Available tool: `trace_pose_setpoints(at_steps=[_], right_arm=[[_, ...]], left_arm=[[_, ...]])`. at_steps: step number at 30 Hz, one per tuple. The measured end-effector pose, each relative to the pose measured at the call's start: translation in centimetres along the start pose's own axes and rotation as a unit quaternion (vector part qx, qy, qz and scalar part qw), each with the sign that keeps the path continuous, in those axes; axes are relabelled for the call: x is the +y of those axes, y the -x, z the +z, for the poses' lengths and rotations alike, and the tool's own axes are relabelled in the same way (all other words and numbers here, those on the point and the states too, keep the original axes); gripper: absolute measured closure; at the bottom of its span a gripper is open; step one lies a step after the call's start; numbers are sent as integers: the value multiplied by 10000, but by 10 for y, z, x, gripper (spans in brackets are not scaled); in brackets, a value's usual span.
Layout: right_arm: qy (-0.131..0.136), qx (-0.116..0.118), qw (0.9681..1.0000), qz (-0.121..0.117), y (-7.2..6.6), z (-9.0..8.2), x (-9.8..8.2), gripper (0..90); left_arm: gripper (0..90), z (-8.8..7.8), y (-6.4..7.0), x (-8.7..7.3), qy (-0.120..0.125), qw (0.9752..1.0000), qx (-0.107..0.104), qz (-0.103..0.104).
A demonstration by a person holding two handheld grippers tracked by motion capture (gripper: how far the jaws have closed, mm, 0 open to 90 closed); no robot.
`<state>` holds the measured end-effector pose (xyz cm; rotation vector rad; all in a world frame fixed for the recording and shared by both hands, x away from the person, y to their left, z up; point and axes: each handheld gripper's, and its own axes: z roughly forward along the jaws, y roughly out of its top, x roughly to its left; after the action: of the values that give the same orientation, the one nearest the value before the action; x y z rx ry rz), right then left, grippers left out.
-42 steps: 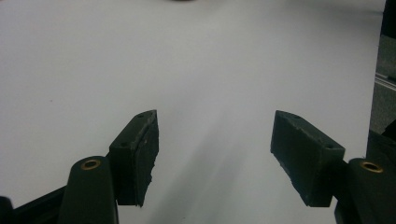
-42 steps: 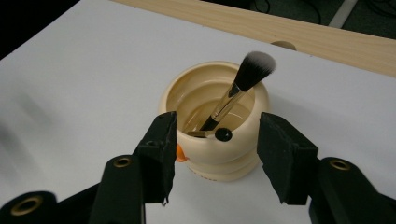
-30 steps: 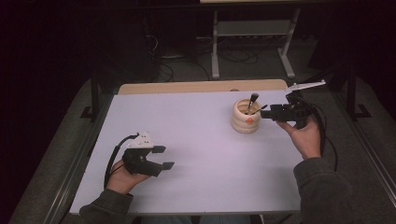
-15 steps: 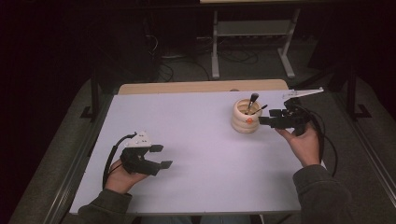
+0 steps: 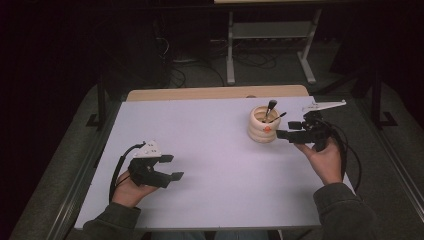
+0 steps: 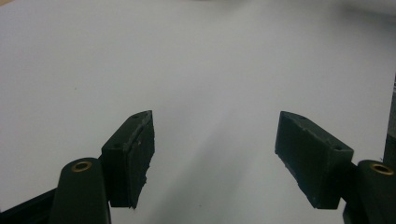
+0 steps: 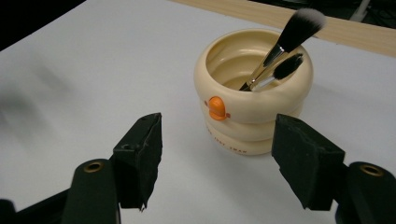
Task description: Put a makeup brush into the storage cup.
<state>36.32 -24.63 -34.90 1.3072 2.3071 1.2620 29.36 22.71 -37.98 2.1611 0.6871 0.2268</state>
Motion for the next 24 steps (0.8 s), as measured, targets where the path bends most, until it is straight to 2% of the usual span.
trace_pose_setpoints(at_steps=[8,10,15,17,18,24], right_arm=[[-6,25,9999,-160,-11,3,-7,305],[15,36,9998,-206,-13,3,-9,304],[35,74,9997,-213,-17,4,-13,301],[14,89,9997,-248,-21,4,-15,297],[46,91,9994,-345,-25,6,-16,297],[-3,143,9991,-403,-34,12,-23,285]], left_arm=[[272,0,-2,-2,-66,10000,25,11],[270,0,-1,-3,-41,10000,38,-70],[266,-1,-3,-5,-56,9999,75,-60],[264,-1,-3,-5,-64,9999,111,-88],[263,-1,-4,-6,-76,9999,128,-78],[256,-2,-3,-8,-27,9998,161,-152]])
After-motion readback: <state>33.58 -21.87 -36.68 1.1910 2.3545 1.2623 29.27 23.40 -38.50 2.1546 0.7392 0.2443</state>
